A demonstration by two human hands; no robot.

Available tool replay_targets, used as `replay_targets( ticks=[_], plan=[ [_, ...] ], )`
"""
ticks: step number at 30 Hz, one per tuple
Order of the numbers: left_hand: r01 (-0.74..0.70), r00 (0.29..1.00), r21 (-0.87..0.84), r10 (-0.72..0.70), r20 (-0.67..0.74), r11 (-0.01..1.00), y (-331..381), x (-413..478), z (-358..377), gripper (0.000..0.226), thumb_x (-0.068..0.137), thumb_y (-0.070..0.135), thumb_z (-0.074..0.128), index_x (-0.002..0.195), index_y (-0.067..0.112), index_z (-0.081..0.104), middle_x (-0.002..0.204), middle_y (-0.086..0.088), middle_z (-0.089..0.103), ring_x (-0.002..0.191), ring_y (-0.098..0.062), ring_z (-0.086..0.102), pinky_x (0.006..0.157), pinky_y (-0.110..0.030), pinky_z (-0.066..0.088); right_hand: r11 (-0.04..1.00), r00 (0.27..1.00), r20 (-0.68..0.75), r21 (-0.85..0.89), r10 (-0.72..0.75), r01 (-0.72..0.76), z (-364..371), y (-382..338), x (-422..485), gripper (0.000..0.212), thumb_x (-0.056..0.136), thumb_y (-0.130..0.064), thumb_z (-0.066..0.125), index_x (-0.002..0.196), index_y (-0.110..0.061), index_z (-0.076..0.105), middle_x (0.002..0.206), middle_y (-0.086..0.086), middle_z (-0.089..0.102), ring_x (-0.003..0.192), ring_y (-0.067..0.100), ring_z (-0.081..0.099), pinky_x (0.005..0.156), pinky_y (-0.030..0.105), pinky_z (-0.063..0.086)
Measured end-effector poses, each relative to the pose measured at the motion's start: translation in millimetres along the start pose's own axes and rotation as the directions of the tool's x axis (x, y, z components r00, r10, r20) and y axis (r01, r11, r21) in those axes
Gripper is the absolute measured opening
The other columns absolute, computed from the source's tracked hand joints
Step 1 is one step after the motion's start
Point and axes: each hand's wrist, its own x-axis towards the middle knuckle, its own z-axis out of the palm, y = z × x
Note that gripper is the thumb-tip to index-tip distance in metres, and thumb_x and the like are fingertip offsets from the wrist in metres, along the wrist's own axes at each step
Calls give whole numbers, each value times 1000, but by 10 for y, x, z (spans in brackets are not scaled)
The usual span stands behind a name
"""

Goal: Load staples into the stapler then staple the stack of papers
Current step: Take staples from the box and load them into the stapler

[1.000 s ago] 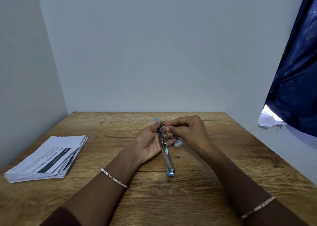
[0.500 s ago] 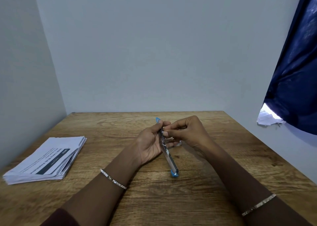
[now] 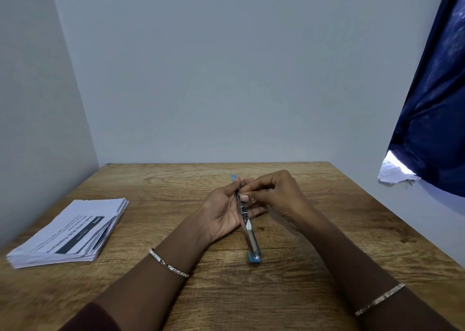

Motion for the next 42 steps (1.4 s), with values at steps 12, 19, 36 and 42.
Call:
replay_targets(
  ticks=[12, 19, 36, 42],
  plan=[
    [70, 995, -92, -76, -61, 993, -9, -20, -14, 48, 108, 29, 31, 143, -2, 41, 146, -26, 49, 117, -40, 57, 106, -59, 40, 996, 998, 29, -71, 54, -52, -23, 126, 51, 13, 78, 6, 80, 90, 2, 80, 102, 19, 78, 91, 34, 77, 78, 44, 62],
    [57, 996, -168, -68, -63, 984, 60, -40, -31, 44, 107, 31, 31, 128, -3, 50, 130, -29, 58, 107, -42, 65, 93, -58, 51, 926, 989, 79, -349, -124, 144, 31, 138, 19, 31, 89, 5, 66, 111, -12, 78, 93, 0, 74, 74, 21, 78, 68, 29, 64],
    [105, 988, -132, -118, -96, 986, 102, -96, 42, 55, 107, 41, 29, 119, -5, 57, 108, -23, 65, 103, -33, 65, 86, -47, 55, 386, 891, 306, -819, -334, 426, 15, -69, -65, 41, 80, -6, 51, 109, -24, 74, 90, -1, 62, 85, 20, 60, 69, 35, 48],
    [110, 985, -117, -124, -123, 987, 103, -95, 49, 48, 107, 27, 37, 146, 0, 41, 124, -21, 61, 112, -33, 61, 112, -48, 39, 258, 873, 352, -857, -338, 446, 27, -44, -46, 49, 79, -27, 31, 116, -25, 62, 93, -2, 56, 82, 19, 53, 63, 28, 34]
  ],
)
